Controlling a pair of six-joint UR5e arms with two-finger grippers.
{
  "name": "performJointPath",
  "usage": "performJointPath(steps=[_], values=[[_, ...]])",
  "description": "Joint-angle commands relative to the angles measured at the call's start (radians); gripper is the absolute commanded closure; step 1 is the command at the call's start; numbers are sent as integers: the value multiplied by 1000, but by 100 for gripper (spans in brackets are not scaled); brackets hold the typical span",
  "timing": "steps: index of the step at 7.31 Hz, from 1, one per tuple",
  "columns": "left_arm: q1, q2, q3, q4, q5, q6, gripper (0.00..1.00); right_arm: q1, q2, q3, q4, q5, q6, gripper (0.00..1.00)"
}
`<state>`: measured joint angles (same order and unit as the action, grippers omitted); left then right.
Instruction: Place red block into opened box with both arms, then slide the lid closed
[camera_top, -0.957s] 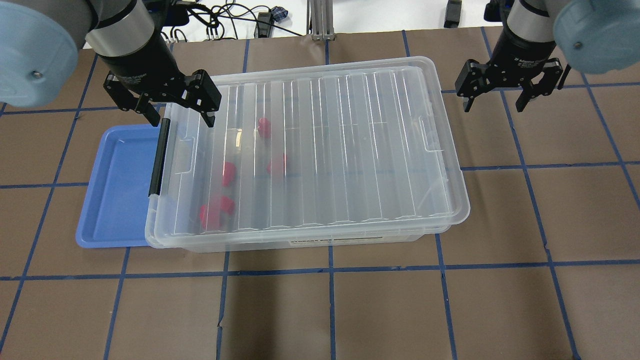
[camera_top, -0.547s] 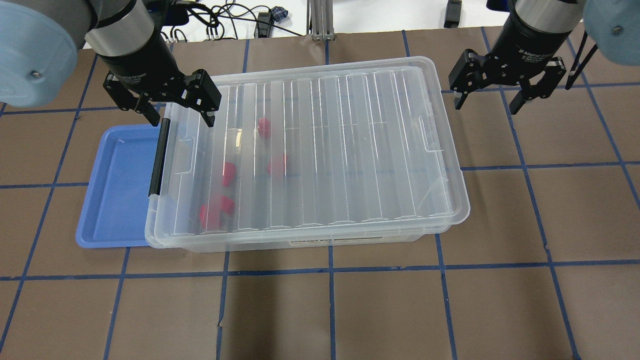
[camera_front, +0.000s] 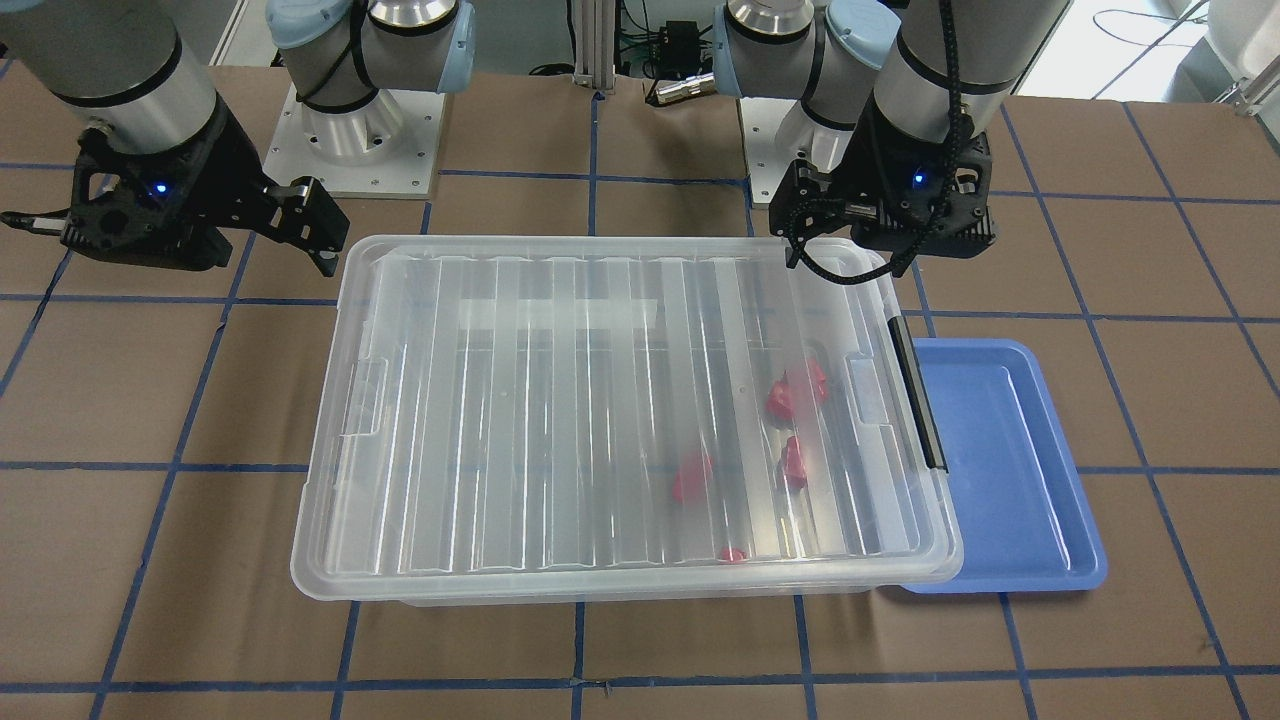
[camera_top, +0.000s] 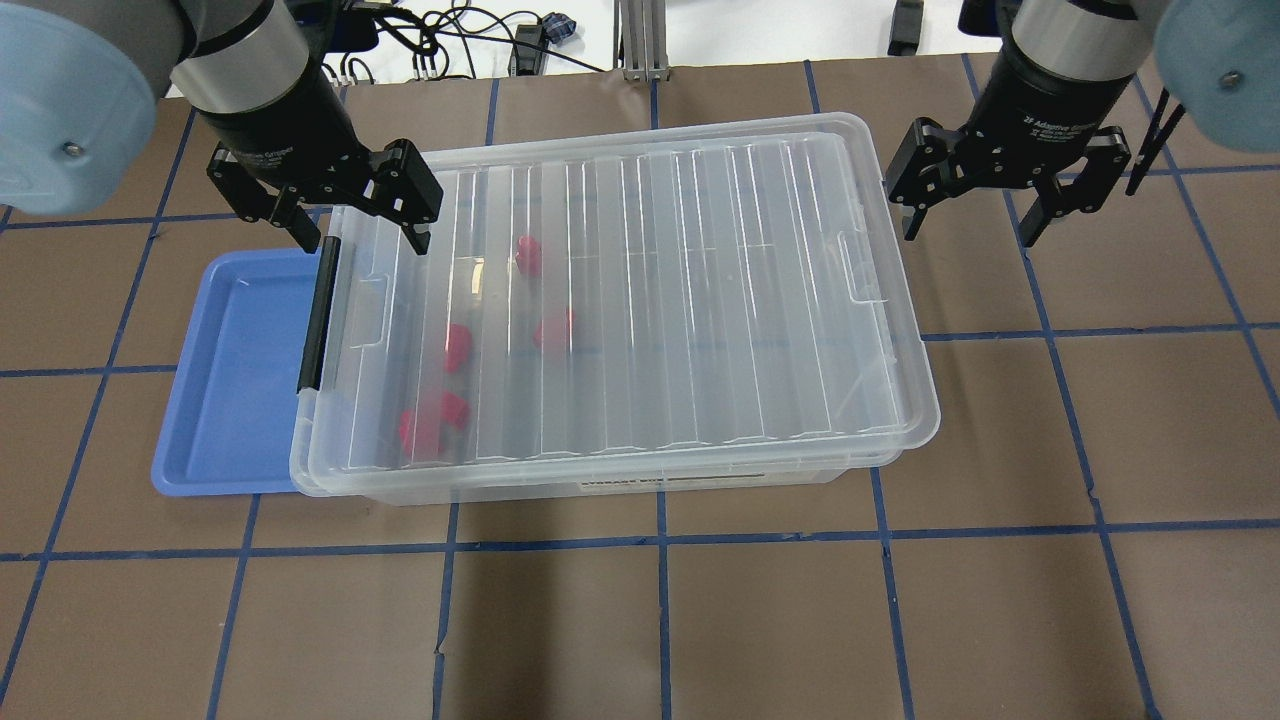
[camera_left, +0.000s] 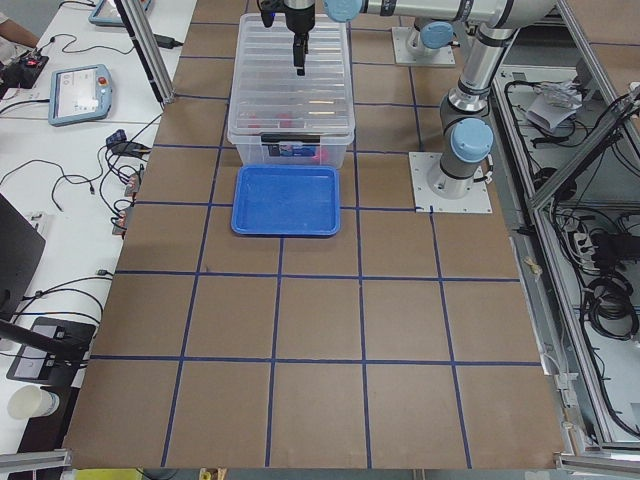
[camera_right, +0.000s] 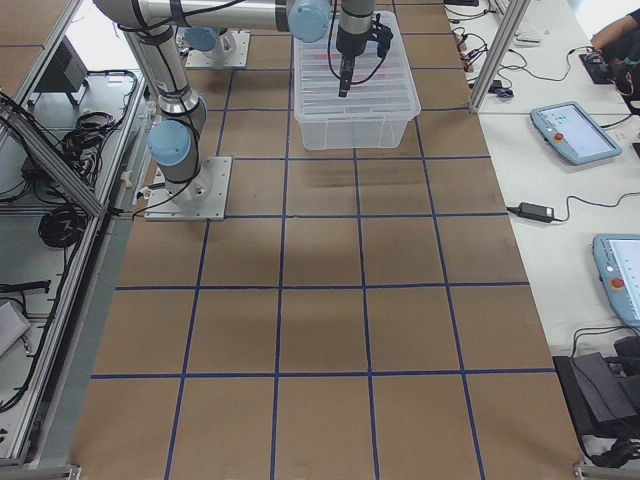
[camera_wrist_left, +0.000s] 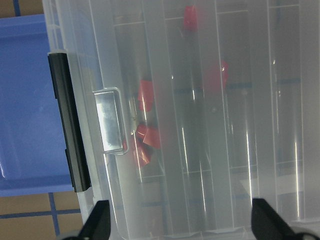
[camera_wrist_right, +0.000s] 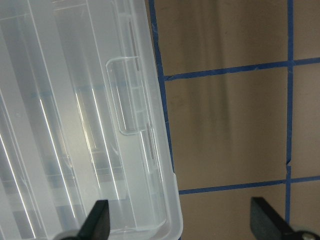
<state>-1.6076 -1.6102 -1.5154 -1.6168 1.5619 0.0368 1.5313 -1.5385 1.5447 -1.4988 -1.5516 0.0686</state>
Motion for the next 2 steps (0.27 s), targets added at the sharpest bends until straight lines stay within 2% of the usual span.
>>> performJointPath(steps=[1,2], values=[[0,0,1,0,3,5,0,10,-3,5,-7,-7,4,0],[2,7,0,0,10,12,0,12,-3,5,-8,-10,0,0]])
